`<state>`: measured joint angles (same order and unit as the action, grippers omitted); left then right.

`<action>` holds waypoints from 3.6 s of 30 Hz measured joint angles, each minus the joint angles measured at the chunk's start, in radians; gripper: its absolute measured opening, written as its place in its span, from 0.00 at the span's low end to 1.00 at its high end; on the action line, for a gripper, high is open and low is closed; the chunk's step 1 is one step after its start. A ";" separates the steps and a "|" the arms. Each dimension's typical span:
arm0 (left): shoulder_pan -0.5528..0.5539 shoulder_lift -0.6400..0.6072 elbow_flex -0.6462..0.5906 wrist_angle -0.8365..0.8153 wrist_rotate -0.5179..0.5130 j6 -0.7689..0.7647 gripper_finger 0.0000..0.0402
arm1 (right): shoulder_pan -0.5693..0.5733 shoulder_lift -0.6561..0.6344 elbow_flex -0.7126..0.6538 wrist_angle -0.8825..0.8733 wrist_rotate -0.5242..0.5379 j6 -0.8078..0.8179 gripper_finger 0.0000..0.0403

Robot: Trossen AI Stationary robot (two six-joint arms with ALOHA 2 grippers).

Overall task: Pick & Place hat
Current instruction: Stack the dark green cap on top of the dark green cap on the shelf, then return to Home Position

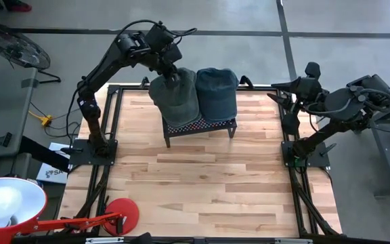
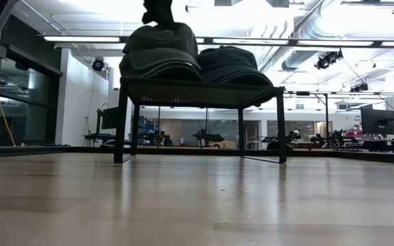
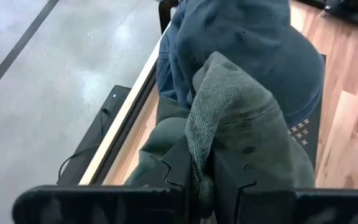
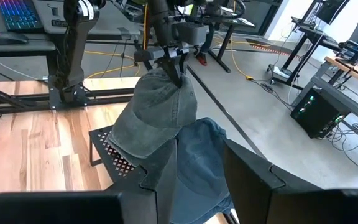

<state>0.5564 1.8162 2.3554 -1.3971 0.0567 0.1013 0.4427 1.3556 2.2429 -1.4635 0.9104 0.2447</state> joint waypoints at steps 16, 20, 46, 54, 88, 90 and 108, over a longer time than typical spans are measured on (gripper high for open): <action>-0.015 0.003 0.000 0.024 -0.032 0.030 0.50 | 0.000 0.000 0.000 0.000 -0.004 0.002 0.30; -0.016 -0.007 0.000 0.040 -0.070 0.030 0.51 | 0.000 0.000 0.000 0.000 -0.011 0.008 0.30; -0.014 -0.193 0.000 0.228 -0.204 0.075 0.51 | 0.000 -0.003 0.000 -0.108 -0.064 0.116 0.30; -0.014 -0.267 -0.002 0.248 -0.040 0.031 0.51 | 0.000 -0.051 -0.187 -0.096 -0.043 0.241 0.30; -0.625 -0.684 -1.315 1.213 -0.400 -0.408 0.51 | -0.124 -0.948 -1.950 1.407 -0.439 0.299 0.30; -0.659 -0.729 -1.423 1.319 -0.452 -0.445 0.51 | -0.169 -0.969 -1.973 1.421 -0.486 0.275 0.30; -0.769 -0.845 -2.080 2.054 -0.643 -0.581 0.51 | -0.407 -1.010 -2.111 1.402 -0.850 0.267 0.30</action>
<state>-0.2123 0.9714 0.2757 0.6573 -0.5867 -0.4793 0.0355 0.3454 0.1322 -0.0615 0.0603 0.5121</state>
